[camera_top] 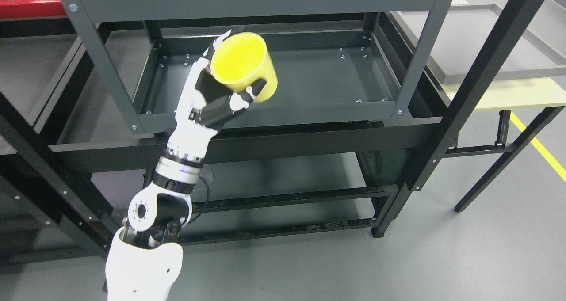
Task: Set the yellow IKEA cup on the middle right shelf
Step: 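Raise the cup with the left hand up to the shelf level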
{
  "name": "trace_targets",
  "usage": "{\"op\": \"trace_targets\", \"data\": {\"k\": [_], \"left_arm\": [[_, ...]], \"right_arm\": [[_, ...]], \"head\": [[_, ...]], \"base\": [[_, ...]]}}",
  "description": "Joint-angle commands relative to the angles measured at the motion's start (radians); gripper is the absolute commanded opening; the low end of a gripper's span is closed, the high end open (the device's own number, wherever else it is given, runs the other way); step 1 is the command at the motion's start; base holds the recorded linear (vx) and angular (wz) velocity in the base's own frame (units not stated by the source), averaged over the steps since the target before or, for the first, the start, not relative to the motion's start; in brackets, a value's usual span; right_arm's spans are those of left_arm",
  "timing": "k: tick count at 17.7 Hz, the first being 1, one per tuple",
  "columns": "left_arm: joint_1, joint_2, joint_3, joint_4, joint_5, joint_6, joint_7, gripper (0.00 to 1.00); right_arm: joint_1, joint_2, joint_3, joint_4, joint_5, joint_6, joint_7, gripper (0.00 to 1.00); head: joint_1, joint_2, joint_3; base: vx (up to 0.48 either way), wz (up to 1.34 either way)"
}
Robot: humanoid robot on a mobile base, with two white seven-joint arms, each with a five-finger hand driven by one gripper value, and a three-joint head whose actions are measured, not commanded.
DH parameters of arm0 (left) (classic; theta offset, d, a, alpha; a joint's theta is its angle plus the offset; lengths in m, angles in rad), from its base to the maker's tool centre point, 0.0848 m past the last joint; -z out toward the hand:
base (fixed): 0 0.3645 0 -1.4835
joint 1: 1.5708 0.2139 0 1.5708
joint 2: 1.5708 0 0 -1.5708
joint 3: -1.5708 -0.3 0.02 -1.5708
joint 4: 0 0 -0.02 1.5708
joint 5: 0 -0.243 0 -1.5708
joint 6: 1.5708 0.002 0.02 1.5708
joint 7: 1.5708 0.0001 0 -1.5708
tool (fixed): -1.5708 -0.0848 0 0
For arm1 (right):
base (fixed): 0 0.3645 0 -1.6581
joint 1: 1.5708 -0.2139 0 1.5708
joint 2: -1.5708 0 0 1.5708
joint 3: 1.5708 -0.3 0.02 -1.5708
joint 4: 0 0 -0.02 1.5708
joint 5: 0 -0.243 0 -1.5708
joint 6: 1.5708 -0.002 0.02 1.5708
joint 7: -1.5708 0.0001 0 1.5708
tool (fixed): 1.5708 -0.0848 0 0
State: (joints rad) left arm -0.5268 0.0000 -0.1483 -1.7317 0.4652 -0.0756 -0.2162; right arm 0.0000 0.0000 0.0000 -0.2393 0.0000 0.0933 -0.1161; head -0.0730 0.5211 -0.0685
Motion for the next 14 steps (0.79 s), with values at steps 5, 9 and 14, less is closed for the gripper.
{"op": "trace_targets", "data": {"k": [5, 9, 14], "left_arm": [[-0.418, 0.017, -0.045, 0.049, -0.010, 0.121, 0.033, 0.02], [-0.568, 0.017, -0.014, 0.156, -0.014, 0.261, 0.246, 0.01], [-0.740, 0.017, -0.014, 0.438, 0.018, 0.446, 0.342, 0.00]], "right_arm": [[0.014, -0.017, 0.017, 0.000, -0.025, 0.000, 0.000, 0.99], [0.014, -0.017, 0.017, 0.000, -0.025, 0.000, 0.000, 0.99], [0.014, -0.017, 0.017, 0.000, -0.025, 0.000, 0.000, 0.99]], "head": [[0.0000, 0.000, 0.000], [0.0000, 0.000, 0.000], [0.0000, 0.000, 0.000]], "base": [[0.092, -0.09], [0.119, 0.00], [0.194, 0.15]]}}
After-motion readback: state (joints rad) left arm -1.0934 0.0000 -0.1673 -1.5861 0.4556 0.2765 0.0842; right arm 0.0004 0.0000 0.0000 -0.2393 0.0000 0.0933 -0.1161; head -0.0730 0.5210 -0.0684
